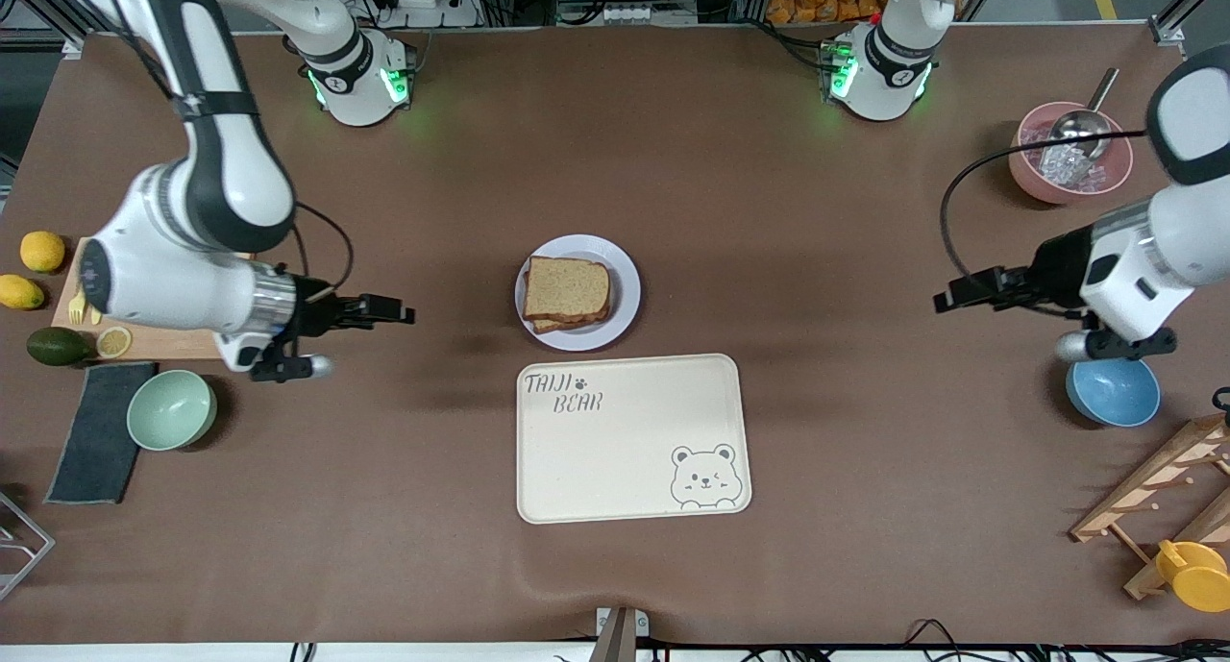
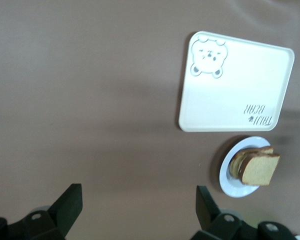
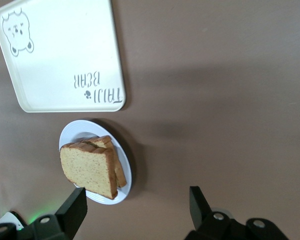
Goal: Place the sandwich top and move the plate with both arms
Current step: 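Withdraw the right gripper while the left gripper reaches toward the plate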
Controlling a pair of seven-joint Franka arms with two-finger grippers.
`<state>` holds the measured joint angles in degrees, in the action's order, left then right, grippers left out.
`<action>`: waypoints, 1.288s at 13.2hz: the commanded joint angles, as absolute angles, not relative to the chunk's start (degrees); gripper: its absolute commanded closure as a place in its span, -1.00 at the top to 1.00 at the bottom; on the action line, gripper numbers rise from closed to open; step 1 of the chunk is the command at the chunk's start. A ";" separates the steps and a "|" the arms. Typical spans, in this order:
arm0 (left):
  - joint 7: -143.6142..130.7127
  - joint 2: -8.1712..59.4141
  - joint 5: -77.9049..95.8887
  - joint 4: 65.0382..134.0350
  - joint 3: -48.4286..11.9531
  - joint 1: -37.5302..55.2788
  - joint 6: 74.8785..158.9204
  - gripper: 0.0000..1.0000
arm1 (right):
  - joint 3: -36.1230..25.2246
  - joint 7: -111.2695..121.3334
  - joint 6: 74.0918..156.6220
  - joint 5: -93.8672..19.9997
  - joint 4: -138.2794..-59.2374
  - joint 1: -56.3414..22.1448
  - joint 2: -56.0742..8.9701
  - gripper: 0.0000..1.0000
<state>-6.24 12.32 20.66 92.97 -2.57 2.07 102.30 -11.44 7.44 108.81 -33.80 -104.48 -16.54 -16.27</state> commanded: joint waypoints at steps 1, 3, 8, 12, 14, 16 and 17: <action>-5.62 15.64 23.02 96.74 -4.30 4.83 110.88 1.00 | -10.72 7.12 104.16 -27.20 -99.34 -10.83 -16.44 0.85; -5.19 15.12 29.94 103.68 -7.01 4.83 116.34 1.00 | -10.63 7.38 101.71 -21.37 -95.82 -7.84 -16.52 0.87; 3.13 16.87 42.76 113.35 -13.08 5.27 124.77 1.00 | -10.63 11.95 95.72 -16.53 -89.04 -2.47 -16.52 0.91; 17.10 21.07 69.29 120.76 -19.95 5.97 139.12 1.00 | -10.63 12.66 88.19 -13.71 -80.63 -0.79 -16.52 0.89; 27.71 25.64 83.42 120.24 -20.74 9.47 143.42 1.00 | -10.72 12.57 82.90 -13.54 -74.82 -0.53 -16.52 0.88; 40.71 29.34 98.46 120.23 -20.66 12.91 145.01 1.00 | -10.99 12.66 80.95 -12.75 -72.52 -0.35 -16.52 0.81; 45.39 31.27 101.31 119.97 -20.74 12.92 145.02 1.00 | -10.99 12.57 79.82 -11.27 -72.16 -0.35 -16.35 0.81</action>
<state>38.12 27.87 95.41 121.31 -20.61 12.29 143.95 -11.71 12.70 81.98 -13.79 -74.23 -1.47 -15.82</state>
